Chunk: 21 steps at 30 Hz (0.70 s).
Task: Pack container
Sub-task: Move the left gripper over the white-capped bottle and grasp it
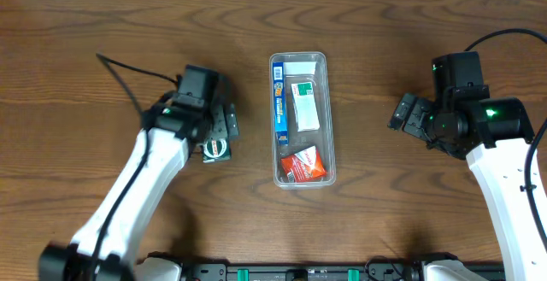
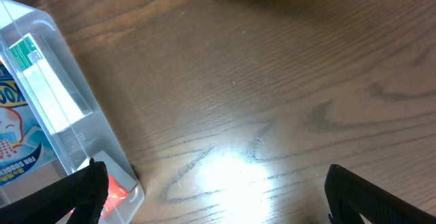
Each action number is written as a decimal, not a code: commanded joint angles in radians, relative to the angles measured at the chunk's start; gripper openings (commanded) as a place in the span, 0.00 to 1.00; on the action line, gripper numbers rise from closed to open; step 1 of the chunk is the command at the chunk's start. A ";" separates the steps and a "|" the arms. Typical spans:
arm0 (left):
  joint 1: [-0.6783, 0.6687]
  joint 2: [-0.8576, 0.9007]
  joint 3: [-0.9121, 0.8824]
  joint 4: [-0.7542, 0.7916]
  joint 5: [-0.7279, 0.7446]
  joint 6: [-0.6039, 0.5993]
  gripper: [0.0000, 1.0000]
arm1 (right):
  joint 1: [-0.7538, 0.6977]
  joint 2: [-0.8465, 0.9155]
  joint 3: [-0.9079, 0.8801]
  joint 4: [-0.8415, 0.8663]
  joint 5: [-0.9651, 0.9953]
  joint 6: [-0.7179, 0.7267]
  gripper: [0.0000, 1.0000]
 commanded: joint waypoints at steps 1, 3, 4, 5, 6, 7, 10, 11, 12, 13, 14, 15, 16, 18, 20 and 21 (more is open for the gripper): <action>0.006 -0.047 0.000 0.040 0.014 0.106 0.99 | -0.007 -0.006 0.000 -0.001 0.014 0.013 0.99; 0.006 -0.038 0.000 0.064 -0.008 0.106 0.99 | -0.008 -0.006 0.000 -0.001 0.014 0.013 0.99; 0.006 -0.027 0.000 0.077 -0.009 0.113 0.99 | -0.008 -0.006 0.000 -0.001 0.014 0.013 0.99; 0.006 -0.012 0.000 0.090 -0.008 0.122 1.00 | -0.007 -0.006 0.000 -0.001 0.014 0.013 0.99; 0.006 0.006 0.000 0.103 -0.009 0.134 1.00 | -0.008 -0.006 0.000 -0.001 0.014 0.013 0.99; 0.006 0.032 0.000 0.118 -0.010 0.146 1.00 | -0.008 -0.006 0.000 -0.001 0.014 0.013 0.99; 0.012 0.098 0.000 0.164 -0.010 0.166 0.99 | -0.008 -0.006 0.000 -0.001 0.014 0.013 0.99; 0.016 0.113 0.000 0.176 -0.011 0.172 0.97 | -0.008 -0.006 0.000 -0.001 0.014 0.013 0.99; 0.024 0.127 0.000 0.192 -0.011 0.173 0.97 | -0.008 -0.006 0.000 -0.001 0.014 0.013 0.99; 0.030 0.133 0.000 0.204 -0.011 0.173 0.96 | -0.008 -0.006 0.000 -0.001 0.014 0.013 0.99; 0.037 0.139 0.000 0.217 -0.011 0.174 0.96 | -0.007 -0.006 0.000 -0.001 0.014 0.013 0.99; 0.044 0.139 0.000 0.227 -0.011 0.179 0.96 | -0.008 -0.006 0.000 -0.001 0.014 0.013 0.99; 0.051 0.139 0.000 0.234 -0.010 0.186 0.95 | -0.008 -0.006 0.000 -0.001 0.014 0.013 0.99; 0.064 0.139 0.000 0.238 -0.010 0.188 0.92 | -0.007 -0.006 0.000 -0.001 0.014 0.013 0.99; 0.076 0.142 0.000 0.234 -0.008 0.188 0.89 | -0.008 -0.006 0.000 -0.001 0.014 0.013 0.99; 0.079 0.146 0.000 0.234 -0.005 0.188 0.86 | -0.008 -0.006 0.000 -0.001 0.014 0.013 0.99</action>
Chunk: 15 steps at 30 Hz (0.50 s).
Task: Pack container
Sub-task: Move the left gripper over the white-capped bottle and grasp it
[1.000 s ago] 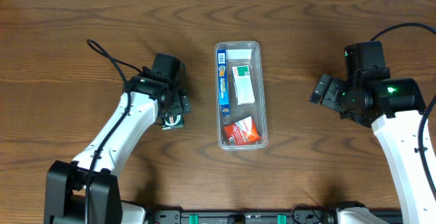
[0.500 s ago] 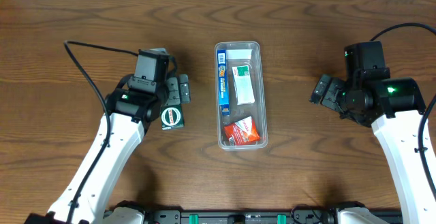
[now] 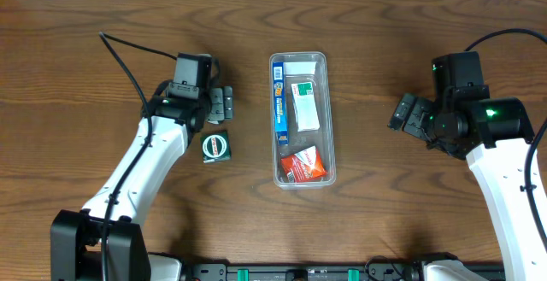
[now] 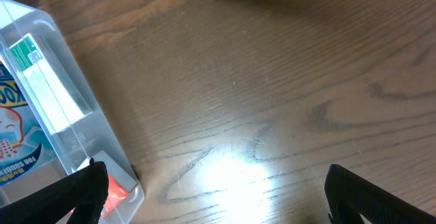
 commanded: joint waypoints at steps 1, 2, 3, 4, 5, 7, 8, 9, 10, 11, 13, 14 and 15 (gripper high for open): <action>0.015 0.006 0.000 -0.001 -0.004 0.021 0.83 | -0.008 -0.006 0.000 -0.001 0.014 0.013 0.99; 0.014 0.012 0.000 0.002 -0.003 0.021 0.81 | -0.007 -0.006 0.000 -0.001 0.014 0.013 0.99; 0.014 0.020 0.000 0.005 -0.003 0.021 0.79 | -0.008 -0.006 0.000 -0.001 0.014 0.013 0.99; 0.014 0.029 0.000 0.006 0.002 0.021 0.76 | -0.007 -0.006 0.000 -0.001 0.014 0.013 0.99; 0.014 0.034 0.000 0.007 0.008 0.021 0.72 | -0.007 -0.006 0.000 -0.001 0.014 0.013 0.99; 0.014 0.047 0.000 0.006 0.024 0.021 0.62 | -0.008 -0.006 0.000 -0.001 0.014 0.013 0.99; 0.014 0.051 0.000 0.006 0.023 0.021 0.59 | -0.008 -0.006 0.000 -0.001 0.014 0.013 0.99; 0.014 0.052 0.000 0.006 0.023 0.021 0.54 | -0.008 -0.006 0.000 -0.001 0.014 0.013 0.99; 0.014 0.052 0.000 0.006 0.023 0.021 0.50 | -0.008 -0.006 0.000 -0.001 0.014 0.013 0.99; 0.014 0.052 0.000 0.010 0.023 0.021 0.47 | -0.008 -0.006 0.000 -0.001 0.014 0.013 0.99; 0.014 0.052 0.000 0.018 0.023 0.022 0.46 | -0.008 -0.006 0.000 -0.001 0.014 0.013 0.99; 0.014 0.052 0.000 0.022 0.023 0.023 0.45 | -0.008 -0.006 0.000 -0.001 0.014 0.013 0.99; 0.014 0.052 0.000 0.026 0.023 0.025 0.44 | -0.008 -0.006 0.000 -0.001 0.014 0.013 0.99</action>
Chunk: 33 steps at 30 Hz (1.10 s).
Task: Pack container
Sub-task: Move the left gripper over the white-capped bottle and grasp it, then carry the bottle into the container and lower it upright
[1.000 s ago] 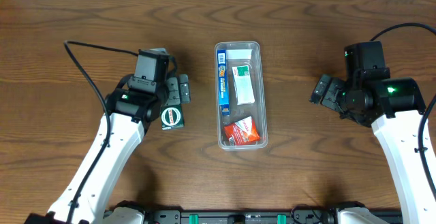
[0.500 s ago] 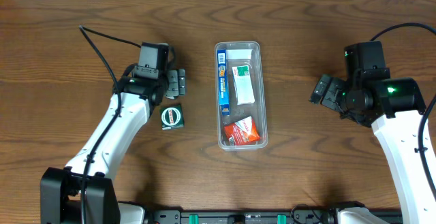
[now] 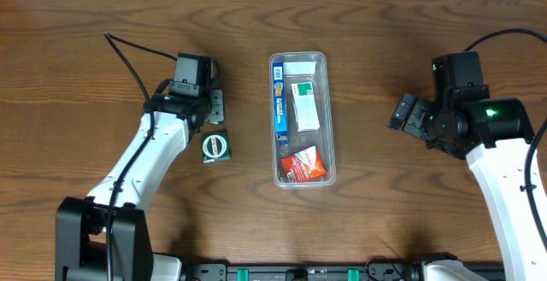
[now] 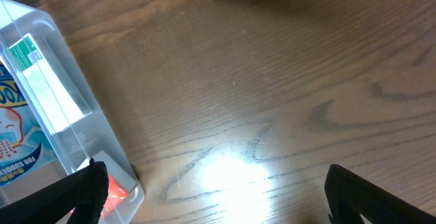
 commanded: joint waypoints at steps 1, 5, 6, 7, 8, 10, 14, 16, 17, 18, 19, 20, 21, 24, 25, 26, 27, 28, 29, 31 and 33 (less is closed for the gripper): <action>0.003 0.005 0.000 0.013 0.001 0.004 0.44 | -0.008 -0.006 0.000 -0.001 0.014 0.013 0.99; 0.003 0.005 0.000 0.020 0.001 0.004 0.43 | -0.008 -0.006 0.000 -0.001 0.014 0.013 0.99; 0.003 0.005 0.000 0.020 0.001 0.004 0.42 | -0.008 -0.006 0.000 -0.001 0.014 0.013 0.99; 0.003 0.005 0.000 0.020 0.001 0.004 0.41 | -0.007 -0.006 0.000 -0.001 0.014 0.013 0.99; 0.003 0.005 0.000 0.019 0.001 0.004 0.38 | -0.007 -0.006 0.000 -0.001 0.014 0.013 0.99; 0.003 0.005 0.000 0.019 0.002 0.003 0.34 | -0.008 -0.006 0.000 -0.001 0.014 0.013 0.99; 0.003 0.004 0.000 0.018 0.001 0.007 0.22 | -0.008 -0.006 0.000 -0.001 0.014 0.013 0.99; 0.003 0.001 0.000 0.018 0.001 0.024 0.21 | -0.008 -0.006 0.000 -0.001 0.014 0.013 0.99; 0.002 -0.005 0.000 0.015 0.001 0.034 0.20 | -0.007 -0.006 0.000 -0.001 0.014 0.013 0.99; 0.002 -0.011 0.001 0.011 0.001 0.042 0.20 | -0.007 -0.006 0.000 -0.001 0.014 0.013 0.99; 0.002 -0.025 0.002 0.002 0.000 0.048 0.20 | -0.008 -0.006 0.000 -0.001 0.014 0.013 0.99; 0.002 -0.037 0.002 -0.005 0.001 0.050 0.19 | -0.007 -0.006 0.000 -0.001 0.014 0.013 0.99; 0.001 -0.055 0.004 -0.020 0.001 0.052 0.19 | -0.007 -0.006 0.000 -0.001 0.014 0.013 0.99; -0.008 -0.118 0.022 -0.072 0.001 0.052 0.19 | -0.008 -0.006 0.000 -0.001 0.014 0.013 0.99; -0.016 -0.147 0.030 -0.092 0.001 0.052 0.14 | -0.008 -0.006 0.000 -0.001 0.014 0.013 0.99; -0.024 -0.174 0.035 -0.106 0.001 0.052 0.13 | -0.008 -0.006 0.000 -0.001 0.014 0.013 0.99; -0.036 -0.203 0.040 -0.116 0.001 0.052 0.13 | -0.008 -0.006 0.000 -0.001 0.014 0.013 0.99; -0.052 -0.237 0.044 -0.125 0.001 0.052 0.13 | -0.008 -0.006 0.000 -0.001 0.014 0.013 0.99; -0.073 -0.278 0.049 -0.133 0.001 0.052 0.12 | -0.008 -0.006 0.000 -0.001 0.014 0.013 0.99; -0.111 -0.338 0.054 -0.140 0.001 0.051 0.12 | -0.008 -0.006 0.000 -0.001 0.014 0.013 0.99; -0.160 -0.403 0.054 -0.143 0.001 0.043 0.12 | -0.007 -0.006 0.000 -0.001 0.014 0.013 0.99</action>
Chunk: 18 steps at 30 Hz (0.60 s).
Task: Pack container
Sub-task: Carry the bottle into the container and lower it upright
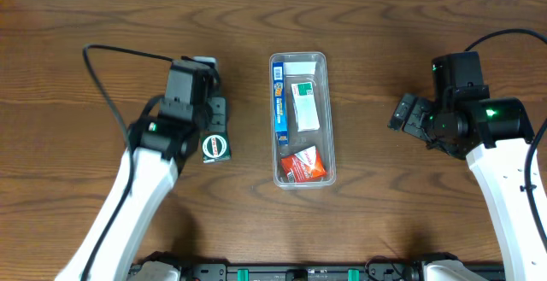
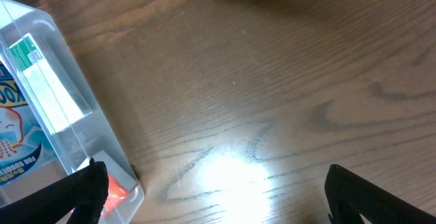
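A clear plastic container (image 1: 329, 119) lies lengthwise at the table's middle. Inside it are a blue box (image 1: 279, 102), a white box with a green label (image 1: 304, 105) and a red packet (image 1: 303, 164). A small green and black item (image 1: 216, 148) rests on the wood left of the container. My left gripper (image 1: 214, 113) hovers just beyond that item, empty, its fingers seemingly a little apart. My right gripper (image 1: 408, 117) stands wide open over bare wood right of the container; its wrist view shows the container's corner (image 2: 75, 108) and both fingertips (image 2: 88, 190) far apart.
The brown wooden table (image 1: 393, 25) stretches all round. A black cable (image 1: 120, 55) loops from the left arm at the back left, and another runs behind the right arm (image 1: 504, 35).
My left arm has swung, so its gripper sits slightly nearer the green and black item. The item, the container and the right arm have not moved.
At first my left gripper was low beside the green and black item, partly covering it. Then it stood farther back, leaving the item in full view on the table. It stayed near there, and now hovers just beyond the item. The right arm stayed still throughout.
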Each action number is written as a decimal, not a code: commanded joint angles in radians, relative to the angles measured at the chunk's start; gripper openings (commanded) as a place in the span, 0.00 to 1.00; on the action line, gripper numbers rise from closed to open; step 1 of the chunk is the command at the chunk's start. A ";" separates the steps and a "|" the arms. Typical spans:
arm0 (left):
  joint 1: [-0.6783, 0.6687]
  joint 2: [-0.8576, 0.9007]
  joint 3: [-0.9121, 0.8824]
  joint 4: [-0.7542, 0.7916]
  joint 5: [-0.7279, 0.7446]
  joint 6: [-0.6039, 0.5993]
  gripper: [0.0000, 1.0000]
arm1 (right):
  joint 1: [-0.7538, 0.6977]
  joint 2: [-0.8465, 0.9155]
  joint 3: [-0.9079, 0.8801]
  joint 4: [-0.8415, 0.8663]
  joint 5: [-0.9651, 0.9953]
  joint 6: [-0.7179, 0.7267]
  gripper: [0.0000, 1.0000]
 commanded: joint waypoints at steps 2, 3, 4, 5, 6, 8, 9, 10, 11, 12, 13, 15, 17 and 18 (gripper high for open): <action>-0.106 -0.138 0.046 -0.005 -0.003 -0.008 0.12 | -0.007 -0.006 0.000 -0.001 0.014 0.013 0.99; -0.138 -0.165 0.046 -0.010 -0.003 -0.021 0.12 | -0.008 -0.006 0.000 -0.001 0.014 0.013 0.99; -0.167 -0.188 0.046 -0.013 -0.003 -0.029 0.12 | -0.008 -0.006 0.000 -0.001 0.014 0.013 0.99; -0.196 -0.208 0.046 -0.016 -0.003 -0.033 0.12 | -0.008 -0.006 0.000 -0.001 0.014 0.013 0.99; -0.229 -0.229 0.046 -0.018 -0.003 -0.033 0.12 | -0.007 -0.006 0.000 -0.001 0.014 0.013 0.99; -0.290 -0.262 0.046 -0.021 -0.004 -0.037 0.11 | -0.008 -0.006 0.000 -0.001 0.014 0.013 0.99; -0.317 -0.274 0.046 -0.021 -0.004 -0.040 0.11 | -0.008 -0.006 0.000 -0.001 0.014 0.013 0.99; -0.347 -0.285 0.046 -0.021 -0.004 -0.048 0.11 | -0.007 -0.006 0.000 -0.001 0.014 0.013 0.99; -0.371 -0.293 0.046 -0.021 -0.004 -0.054 0.11 | -0.007 -0.006 0.000 -0.001 0.014 0.013 0.99; -0.401 -0.298 0.046 -0.020 -0.004 -0.067 0.11 | -0.007 -0.006 0.000 -0.001 0.014 0.013 0.99; -0.420 -0.299 0.046 -0.020 -0.004 -0.079 0.11 | -0.008 -0.006 0.000 -0.001 0.014 0.013 0.99; -0.466 -0.294 0.046 -0.019 -0.004 -0.103 0.11 | -0.008 -0.006 0.000 -0.001 0.014 0.013 0.99; -0.507 -0.275 0.046 -0.013 -0.007 -0.105 0.11 | -0.007 -0.006 0.000 -0.001 0.014 0.013 0.99; -0.523 -0.260 0.046 -0.008 -0.012 -0.105 0.11 | -0.008 -0.006 0.000 -0.001 0.014 0.013 0.99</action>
